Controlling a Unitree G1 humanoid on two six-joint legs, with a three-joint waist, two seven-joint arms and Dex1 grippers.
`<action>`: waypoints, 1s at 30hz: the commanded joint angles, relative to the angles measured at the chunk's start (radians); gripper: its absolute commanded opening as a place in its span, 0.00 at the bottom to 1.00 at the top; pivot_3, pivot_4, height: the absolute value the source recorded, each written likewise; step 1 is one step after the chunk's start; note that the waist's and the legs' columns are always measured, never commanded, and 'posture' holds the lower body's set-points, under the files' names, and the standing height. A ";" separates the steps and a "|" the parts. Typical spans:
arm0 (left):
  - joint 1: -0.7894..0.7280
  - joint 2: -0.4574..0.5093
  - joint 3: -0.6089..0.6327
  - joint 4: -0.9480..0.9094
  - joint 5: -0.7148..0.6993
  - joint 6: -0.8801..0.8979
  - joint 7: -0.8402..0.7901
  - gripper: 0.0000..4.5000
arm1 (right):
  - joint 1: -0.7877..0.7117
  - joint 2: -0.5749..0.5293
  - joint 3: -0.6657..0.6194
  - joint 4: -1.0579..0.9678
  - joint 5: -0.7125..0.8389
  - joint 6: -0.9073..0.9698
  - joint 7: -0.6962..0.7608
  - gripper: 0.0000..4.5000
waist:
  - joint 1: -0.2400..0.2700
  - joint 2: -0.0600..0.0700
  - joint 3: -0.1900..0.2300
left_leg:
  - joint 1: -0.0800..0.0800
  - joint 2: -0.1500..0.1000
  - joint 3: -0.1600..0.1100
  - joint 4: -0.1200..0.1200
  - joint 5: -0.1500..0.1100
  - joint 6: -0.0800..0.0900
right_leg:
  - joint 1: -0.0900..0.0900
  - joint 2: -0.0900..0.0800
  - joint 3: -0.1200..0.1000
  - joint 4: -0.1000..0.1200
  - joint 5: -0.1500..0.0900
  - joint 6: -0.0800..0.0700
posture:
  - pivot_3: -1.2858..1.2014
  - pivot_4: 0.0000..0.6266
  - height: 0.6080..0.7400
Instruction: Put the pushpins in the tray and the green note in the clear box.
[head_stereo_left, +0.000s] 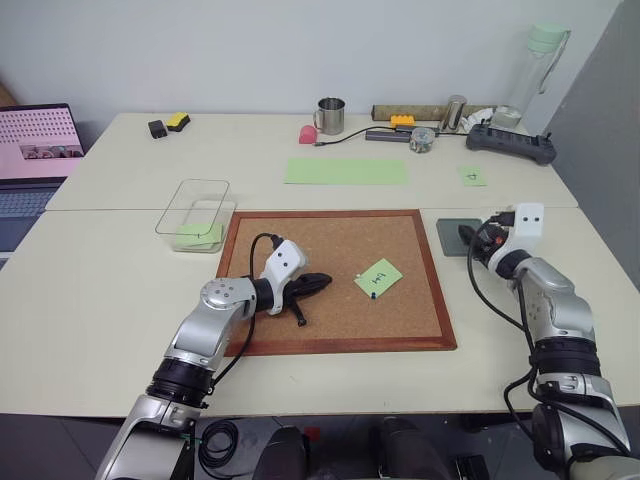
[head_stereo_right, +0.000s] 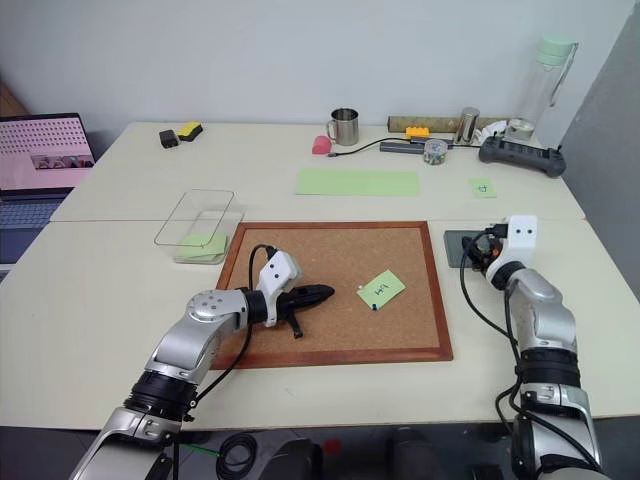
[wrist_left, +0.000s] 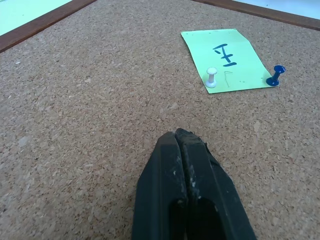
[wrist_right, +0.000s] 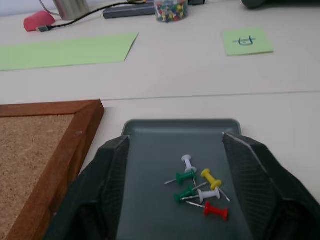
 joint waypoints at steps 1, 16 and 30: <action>0.028 0.022 0.003 0.016 0.023 0.024 0.012 0.00 | 0.077 -0.011 0.048 -0.264 0.064 0.016 0.107 0.85 | 0.000 0.000 0.000 | 0.000 0.000 0.000 -0.001 0.000 0.000 | 0.000 0.000 0.000 0.000 0.000 0.000 | 0.52 0.24 1.00; 0.004 0.019 -0.012 0.045 0.031 0.012 0.000 0.00 | 0.324 0.035 0.416 -0.608 0.035 0.083 0.229 0.85 | -0.001 0.000 0.000 | 0.000 0.001 -0.001 0.000 0.000 0.000 | 0.000 0.001 -0.001 -0.001 0.000 0.000 | 0.52 0.24 1.00; 0.014 0.031 -0.006 0.031 0.027 0.014 0.000 0.00 | 0.297 0.062 0.473 -0.481 -0.039 -0.016 0.279 0.54 | 0.001 0.000 0.000 | 0.000 0.001 -0.002 -0.001 0.000 0.000 | 0.000 0.001 -0.002 -0.001 0.000 0.000 | 0.52 0.24 1.00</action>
